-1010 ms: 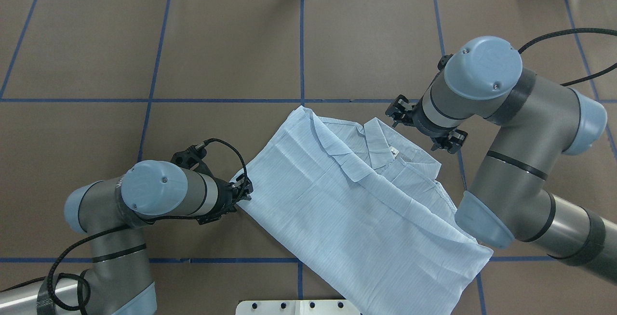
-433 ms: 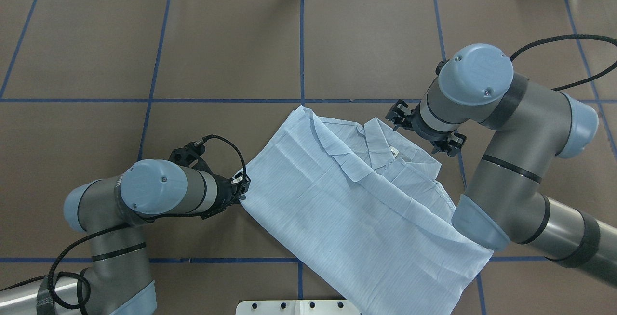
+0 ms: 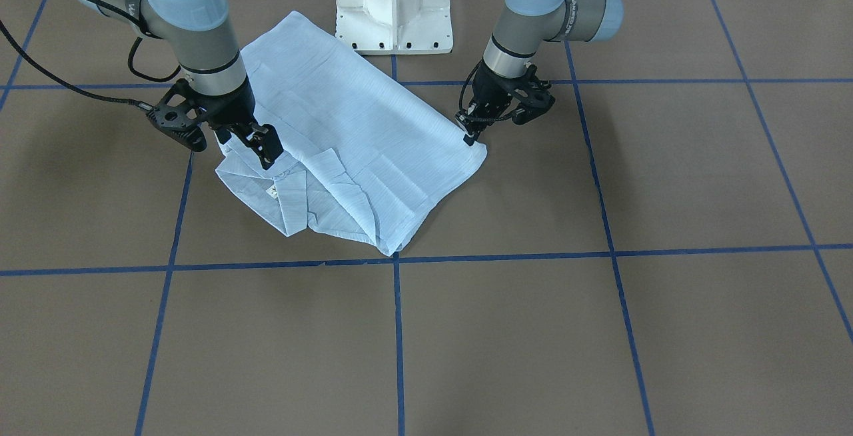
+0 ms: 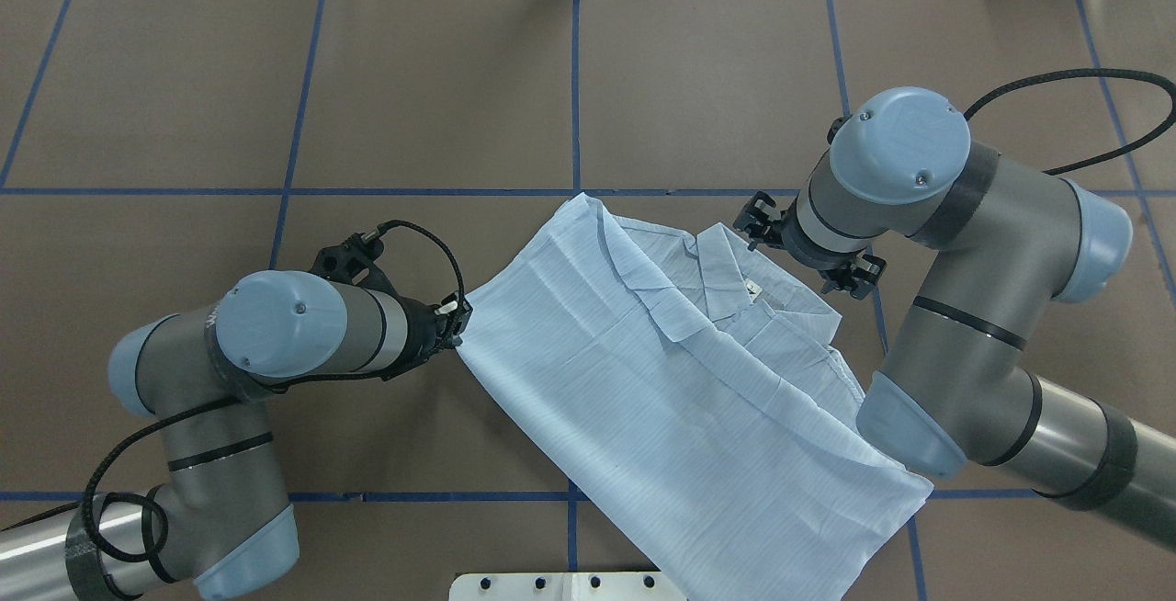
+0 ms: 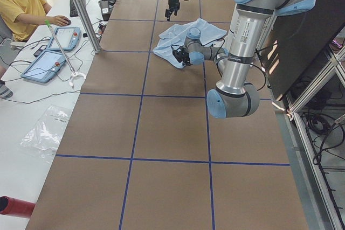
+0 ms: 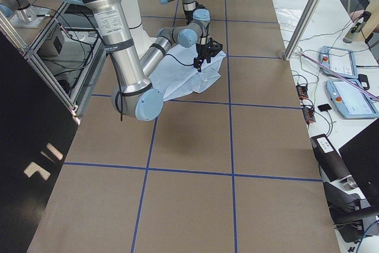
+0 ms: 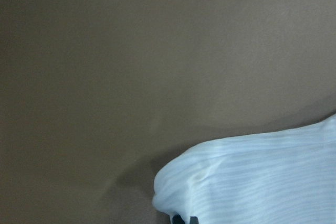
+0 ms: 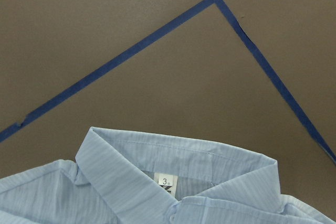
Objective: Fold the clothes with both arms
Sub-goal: 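Fold the shirt half with the left gripper over toward the right gripper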
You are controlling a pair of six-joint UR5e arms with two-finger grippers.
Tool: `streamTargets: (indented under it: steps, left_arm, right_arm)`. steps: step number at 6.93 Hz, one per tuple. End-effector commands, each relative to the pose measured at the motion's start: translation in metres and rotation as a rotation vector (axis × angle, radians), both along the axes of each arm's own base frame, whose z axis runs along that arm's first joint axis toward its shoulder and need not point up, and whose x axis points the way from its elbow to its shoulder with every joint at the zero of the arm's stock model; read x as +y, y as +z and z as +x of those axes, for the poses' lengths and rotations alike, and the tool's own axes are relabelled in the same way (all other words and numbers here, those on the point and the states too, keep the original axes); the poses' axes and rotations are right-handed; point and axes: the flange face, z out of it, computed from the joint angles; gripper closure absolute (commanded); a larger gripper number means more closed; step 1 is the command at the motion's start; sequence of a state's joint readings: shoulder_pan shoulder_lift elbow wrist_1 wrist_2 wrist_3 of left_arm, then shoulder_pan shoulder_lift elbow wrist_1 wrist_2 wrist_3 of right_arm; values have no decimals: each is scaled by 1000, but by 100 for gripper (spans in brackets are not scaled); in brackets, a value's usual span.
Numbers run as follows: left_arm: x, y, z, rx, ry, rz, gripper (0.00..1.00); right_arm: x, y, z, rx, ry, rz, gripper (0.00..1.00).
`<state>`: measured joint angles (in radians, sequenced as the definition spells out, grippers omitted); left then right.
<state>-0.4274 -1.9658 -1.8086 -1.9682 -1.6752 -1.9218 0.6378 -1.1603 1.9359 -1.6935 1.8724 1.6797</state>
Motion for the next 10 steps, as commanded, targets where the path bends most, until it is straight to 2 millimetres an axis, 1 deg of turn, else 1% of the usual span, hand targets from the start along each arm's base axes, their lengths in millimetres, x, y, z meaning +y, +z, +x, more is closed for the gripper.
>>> streamTargets:
  steps: [1,2,3,4,5,6,7,8,9,10]
  left_arm:
    - [-48,-3,-5,-84,-77,158,100]
    - [-85,-6,-9,-109,-102,198,100]
    - [-137,-18,-11,-117,-150,224,100]
    - [-186,-20,-18,-139,-179,273,100]
    - [-231,-11,-17,-151,-204,313,100]
    - [-268,-15,-9,-154,-222,334,100]
    - [-287,-21,2,-128,-236,358,93]
    - [-289,-20,-1,-126,-232,370,53]
    - [-288,-25,-4,-109,-237,376,39]
    - [-270,-24,-21,-64,-192,380,39]
  right_arm:
    - [-1,2,-4,8,2,-2,0]
    - [-2,3,-3,13,8,5,0]
    - [-3,3,-6,30,23,29,0]
    - [-3,2,-7,32,26,33,0]
    - [-4,-3,-8,25,28,36,0]
    - [-5,-10,-9,17,31,44,0]
    - [-4,-13,-11,13,31,49,0]
    - [-2,-25,-17,-3,24,58,0]
    - [3,-37,-29,-17,4,71,0]
    - [9,-47,-53,-15,-13,86,0]
